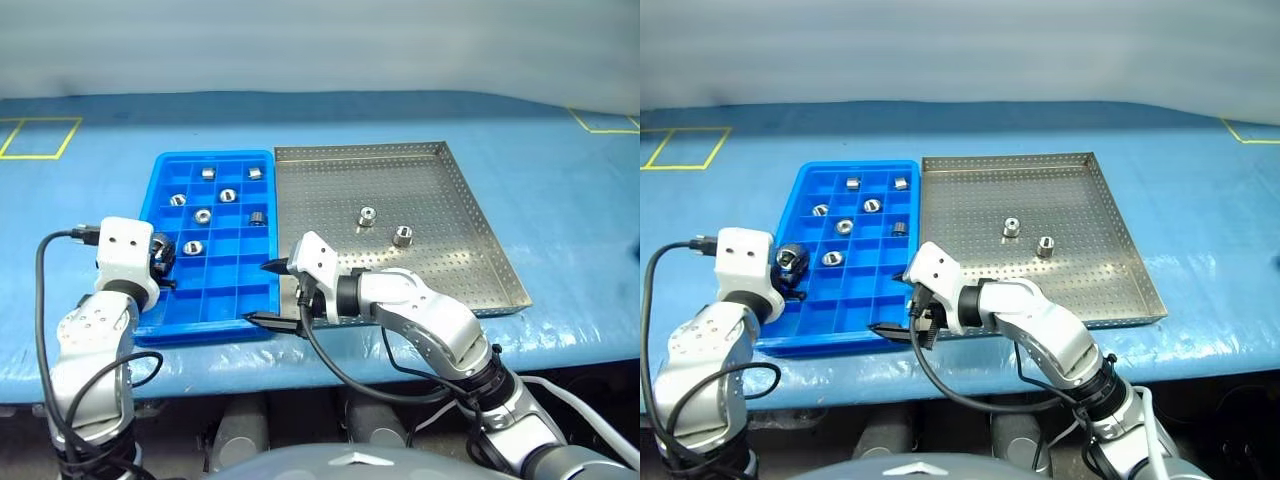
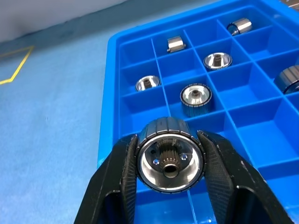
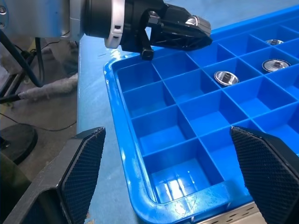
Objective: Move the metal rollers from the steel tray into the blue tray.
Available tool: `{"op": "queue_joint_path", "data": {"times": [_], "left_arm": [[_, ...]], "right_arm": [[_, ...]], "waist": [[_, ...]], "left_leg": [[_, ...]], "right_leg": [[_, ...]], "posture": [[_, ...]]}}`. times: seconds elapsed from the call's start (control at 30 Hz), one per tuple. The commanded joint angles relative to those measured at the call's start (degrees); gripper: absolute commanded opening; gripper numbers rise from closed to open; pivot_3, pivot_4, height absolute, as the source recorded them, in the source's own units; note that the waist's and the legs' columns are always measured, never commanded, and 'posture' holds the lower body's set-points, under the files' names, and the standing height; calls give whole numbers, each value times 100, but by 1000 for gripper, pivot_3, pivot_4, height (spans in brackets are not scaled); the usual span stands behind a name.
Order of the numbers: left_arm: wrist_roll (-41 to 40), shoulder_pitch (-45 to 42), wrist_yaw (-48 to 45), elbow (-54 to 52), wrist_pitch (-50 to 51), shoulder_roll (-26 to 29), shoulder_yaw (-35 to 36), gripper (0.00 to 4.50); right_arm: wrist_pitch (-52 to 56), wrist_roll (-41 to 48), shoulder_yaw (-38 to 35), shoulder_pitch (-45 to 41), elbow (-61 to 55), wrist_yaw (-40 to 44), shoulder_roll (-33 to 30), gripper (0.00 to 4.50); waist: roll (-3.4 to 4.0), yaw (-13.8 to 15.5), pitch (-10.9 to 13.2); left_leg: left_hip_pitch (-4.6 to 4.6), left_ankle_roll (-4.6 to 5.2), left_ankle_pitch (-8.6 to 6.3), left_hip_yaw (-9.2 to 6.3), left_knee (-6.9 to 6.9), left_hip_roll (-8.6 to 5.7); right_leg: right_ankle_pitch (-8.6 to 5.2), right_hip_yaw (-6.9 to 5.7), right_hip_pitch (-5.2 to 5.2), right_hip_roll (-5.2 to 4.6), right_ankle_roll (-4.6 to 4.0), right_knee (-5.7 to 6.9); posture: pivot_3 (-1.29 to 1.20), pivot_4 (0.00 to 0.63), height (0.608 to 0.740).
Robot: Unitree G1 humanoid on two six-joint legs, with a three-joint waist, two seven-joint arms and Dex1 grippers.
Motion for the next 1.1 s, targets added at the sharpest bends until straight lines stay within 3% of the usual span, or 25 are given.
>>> {"op": "queue_joint_path", "data": {"times": [0.03,0.43,0.47,0.67,0.87,1.1], "left_arm": [[-31,138,212,-66,13,-98,84,1689],[-126,262,632,45,630,-354,164,1689],[-157,237,617,46,648,-356,154,2423],[-342,11,607,-2,524,-276,98,4362],[-923,-477,-49,139,-111,32,-64,4438],[-1630,-1315,-1613,930,-898,1210,-1090,4438]], "right_arm": [[-89,14,-104,60,-163,-7,4,4500],[-33,34,-159,268,-318,-134,-9,4500],[-35,31,-159,269,-318,-139,-7,4500],[-24,26,-230,303,-369,-214,-17,4500],[91,70,-659,496,-598,-396,-244,4500],[322,76,-1283,992,-950,-641,-739,4500]], "waist": [[0,-4,0],[0,-54,-1],[1,-60,-1],[1,-114,-1],[0,-128,-1],[0,-225,0]], "left_leg": [[0,0,0,0,-1,0],[1,0,0,2,-1,0],[3,0,0,3,-1,0],[10,-1,0,4,-1,0],[4,-1,0,4,-3,0],[-3,-1,0,10,-6,-1]], "right_leg": [[0,0,0,0,0,0],[-1,1,-1,1,-1,-1],[-1,1,-1,1,-2,-1],[-6,2,5,1,-12,-1],[-5,2,3,0,-10,-6],[-9,5,-3,-1,-16,-19]], "posture": [[26,150,740],[-8,150,740],[-10,150,740],[-29,150,740],[-67,150,740],[-123,150,740]]}}
